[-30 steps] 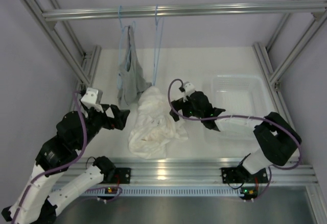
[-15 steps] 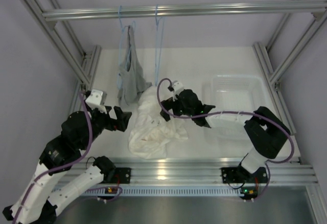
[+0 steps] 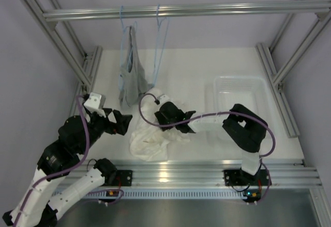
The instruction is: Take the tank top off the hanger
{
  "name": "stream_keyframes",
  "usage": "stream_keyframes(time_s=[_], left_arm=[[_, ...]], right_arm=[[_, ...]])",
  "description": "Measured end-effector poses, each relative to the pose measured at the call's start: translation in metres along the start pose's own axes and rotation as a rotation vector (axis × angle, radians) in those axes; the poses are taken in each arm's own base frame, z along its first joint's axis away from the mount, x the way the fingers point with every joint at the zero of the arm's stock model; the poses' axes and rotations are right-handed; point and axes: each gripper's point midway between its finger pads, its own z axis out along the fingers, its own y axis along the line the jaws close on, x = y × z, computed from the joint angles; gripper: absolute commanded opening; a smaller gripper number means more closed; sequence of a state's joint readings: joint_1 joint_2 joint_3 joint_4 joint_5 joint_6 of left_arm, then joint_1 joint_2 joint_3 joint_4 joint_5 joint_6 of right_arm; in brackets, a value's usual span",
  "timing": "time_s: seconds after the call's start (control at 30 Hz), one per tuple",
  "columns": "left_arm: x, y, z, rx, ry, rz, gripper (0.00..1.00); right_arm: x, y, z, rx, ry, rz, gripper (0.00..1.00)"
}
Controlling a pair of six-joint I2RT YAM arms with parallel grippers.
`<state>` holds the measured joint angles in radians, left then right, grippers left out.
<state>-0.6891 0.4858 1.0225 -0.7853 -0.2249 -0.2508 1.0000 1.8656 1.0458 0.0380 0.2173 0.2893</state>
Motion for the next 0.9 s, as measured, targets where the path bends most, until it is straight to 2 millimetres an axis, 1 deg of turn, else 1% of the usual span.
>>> stream_keyframes(time_s=[0.03,0.07,0.13,0.2,0.27,0.3,0.33,0.37,0.4,0.5,0.57,0.6,0.67,0.73,0.8,0.87,0.9], left_arm=[[0.000,0.000,0.000,0.000,0.000,0.001,0.99],[0.000,0.000,0.000,0.000,0.000,0.003,0.99],[0.000,0.000,0.000,0.000,0.000,0.006,0.99],[0.000,0.000,0.000,0.000,0.000,0.010,0.99],[0.000,0.000,0.000,0.000,0.000,0.011,0.99],[0.000,0.000,0.000,0.000,0.000,0.013,0.99],[0.000,0.001,0.000,0.000,0.000,0.014,0.99],[0.000,0.001,0.000,0.000,-0.001,0.014,0.99],[0.000,0.001,0.000,0.000,-0.001,0.014,0.99],[0.000,0.001,-0.001,0.000,-0.003,0.013,0.99],[-0.001,0.002,-0.002,-0.003,-0.007,0.012,0.99],[-0.002,0.002,-0.002,-0.004,-0.009,0.012,0.99],[-0.004,0.002,-0.003,-0.007,-0.015,0.010,0.99],[-0.005,0.003,-0.004,-0.011,-0.022,0.009,0.99],[-0.007,0.005,-0.007,-0.018,-0.034,0.006,0.99],[-0.009,0.006,-0.009,-0.020,-0.046,0.004,0.99],[-0.009,0.006,-0.010,-0.020,-0.050,0.002,0.99]], right_arm=[[0.001,0.000,0.000,0.005,0.001,0.003,0.11],[0.000,0.001,0.000,0.009,-0.002,0.014,0.00],[0.000,0.001,-0.005,0.037,-0.017,0.014,0.00],[0.006,-0.001,-0.016,0.064,-0.024,-0.002,0.00],[0.013,-0.003,-0.039,0.080,-0.024,-0.021,0.00],[0.012,-0.003,-0.054,0.074,-0.037,-0.026,0.00],[0.007,-0.001,-0.072,0.061,-0.063,-0.025,0.00],[-0.004,0.001,-0.090,0.042,-0.105,-0.016,0.00],[-0.020,0.003,-0.110,0.017,-0.161,0.002,0.00],[-0.074,-0.001,-0.177,-0.046,-0.366,0.073,0.00],[-0.110,-0.011,-0.228,-0.071,-0.517,0.127,0.00],[-0.126,-0.017,-0.251,-0.073,-0.578,0.147,0.00],[-0.155,-0.030,-0.288,-0.058,-0.673,0.174,0.00],[-0.175,-0.039,-0.313,-0.032,-0.731,0.182,0.00],[-0.191,-0.046,-0.333,0.004,-0.759,0.168,0.00],[-0.201,-0.057,-0.347,0.059,-0.771,0.152,0.00],[-0.205,-0.065,-0.356,0.105,-0.773,0.146,0.00]])
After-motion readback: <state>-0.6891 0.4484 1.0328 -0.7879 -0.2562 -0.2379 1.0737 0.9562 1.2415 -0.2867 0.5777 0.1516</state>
